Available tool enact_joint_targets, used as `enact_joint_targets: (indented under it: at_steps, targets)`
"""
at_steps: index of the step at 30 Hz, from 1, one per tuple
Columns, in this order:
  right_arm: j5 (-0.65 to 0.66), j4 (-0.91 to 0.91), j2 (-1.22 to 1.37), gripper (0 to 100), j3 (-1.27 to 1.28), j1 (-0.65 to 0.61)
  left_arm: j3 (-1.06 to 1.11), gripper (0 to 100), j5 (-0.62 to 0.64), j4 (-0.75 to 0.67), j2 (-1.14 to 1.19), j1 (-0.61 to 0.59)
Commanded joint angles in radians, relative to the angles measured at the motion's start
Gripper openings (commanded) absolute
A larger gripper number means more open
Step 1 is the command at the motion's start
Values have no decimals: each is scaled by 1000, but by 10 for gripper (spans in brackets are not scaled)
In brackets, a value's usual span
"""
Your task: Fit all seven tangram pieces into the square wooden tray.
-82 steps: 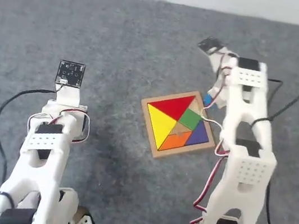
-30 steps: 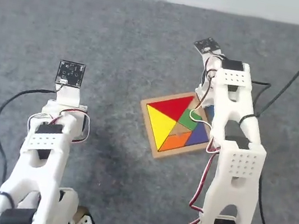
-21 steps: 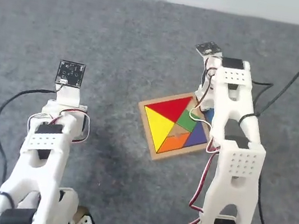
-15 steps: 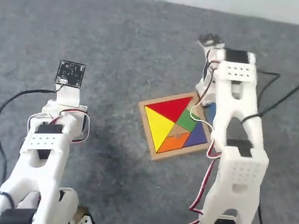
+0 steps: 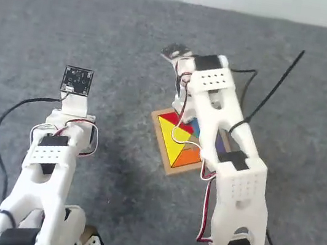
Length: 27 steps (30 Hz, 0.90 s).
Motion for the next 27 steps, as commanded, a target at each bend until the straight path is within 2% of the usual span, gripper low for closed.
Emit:
enact_joint_targets:
  at_steps: [1, 5, 15, 24, 27]
  targets:
    - [-15, 1, -18, 80, -60, -13, -13, 15, -14, -25, 2, 8]
    - [-40, -5, -18, 154, -60, -13, -15, 15, -14, -25, 2, 8]
    - [23, -44, -19, 161, -121, -4, -15, 15, -14, -25, 2, 8]
    - [21, 200, -173, 158, -542, 51, -15, 15, -14, -25, 2, 8]
    - [-8, 234, -236, 158, -555, 79, -15, 15, -14, -25, 2, 8]
